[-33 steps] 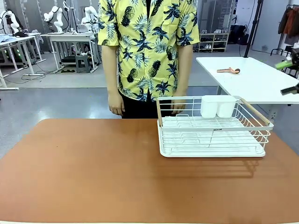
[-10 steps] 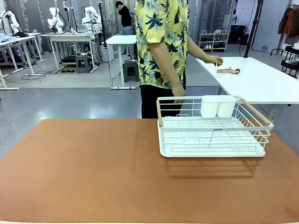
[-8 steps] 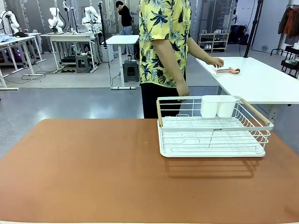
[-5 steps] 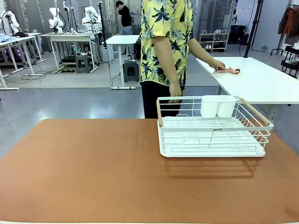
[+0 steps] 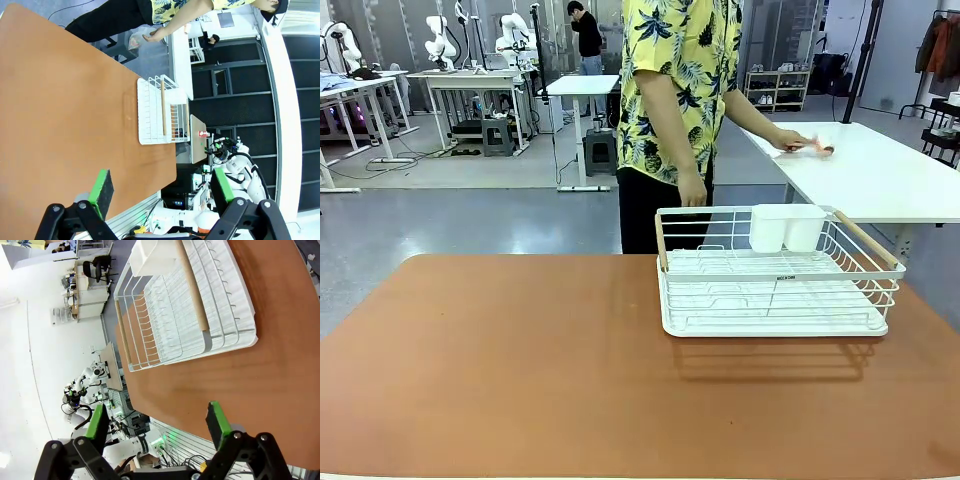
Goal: Clean the table.
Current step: Pick up the Lint Roller when the human hands it over.
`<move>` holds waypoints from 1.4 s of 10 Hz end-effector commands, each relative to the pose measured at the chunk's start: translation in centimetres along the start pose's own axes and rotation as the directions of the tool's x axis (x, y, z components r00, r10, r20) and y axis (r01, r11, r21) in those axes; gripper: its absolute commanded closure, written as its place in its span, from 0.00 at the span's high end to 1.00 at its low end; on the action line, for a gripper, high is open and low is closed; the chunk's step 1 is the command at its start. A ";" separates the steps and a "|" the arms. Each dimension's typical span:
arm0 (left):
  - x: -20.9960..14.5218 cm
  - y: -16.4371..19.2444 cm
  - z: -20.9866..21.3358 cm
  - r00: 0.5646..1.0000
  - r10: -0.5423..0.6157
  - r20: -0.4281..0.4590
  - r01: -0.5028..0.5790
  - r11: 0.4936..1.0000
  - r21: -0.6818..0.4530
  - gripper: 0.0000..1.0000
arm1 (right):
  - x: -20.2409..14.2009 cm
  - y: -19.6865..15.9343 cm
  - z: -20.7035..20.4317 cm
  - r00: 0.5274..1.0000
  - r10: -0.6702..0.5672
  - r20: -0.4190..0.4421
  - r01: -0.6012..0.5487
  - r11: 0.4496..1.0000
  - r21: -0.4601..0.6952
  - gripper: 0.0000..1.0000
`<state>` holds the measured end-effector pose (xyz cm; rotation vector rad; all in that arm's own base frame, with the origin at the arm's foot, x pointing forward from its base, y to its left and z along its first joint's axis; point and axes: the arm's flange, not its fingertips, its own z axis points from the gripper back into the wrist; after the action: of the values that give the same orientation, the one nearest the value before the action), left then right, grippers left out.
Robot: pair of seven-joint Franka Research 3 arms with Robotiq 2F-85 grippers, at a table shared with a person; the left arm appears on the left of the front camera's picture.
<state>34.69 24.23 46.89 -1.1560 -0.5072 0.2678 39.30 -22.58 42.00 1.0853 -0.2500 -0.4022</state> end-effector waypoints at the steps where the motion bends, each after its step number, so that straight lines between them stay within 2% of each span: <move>1: 0.0 -0.1 0.1 1.000 -0.002 0.002 0.002 1.000 -0.001 1.00 | -0.1 0.4 0.2 1.000 0.004 0.004 -0.004 1.000 0.003 1.00; 14: 0.0 -0.1 0.1 1.000 -0.002 0.002 0.002 1.000 -0.001 1.00 | -0.1 0.4 0.2 1.000 0.004 0.004 -0.004 1.000 0.003 1.00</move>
<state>34.69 24.23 46.89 -1.1560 -0.5072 0.2678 39.30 -22.58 42.00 1.0853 -0.2500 -0.4022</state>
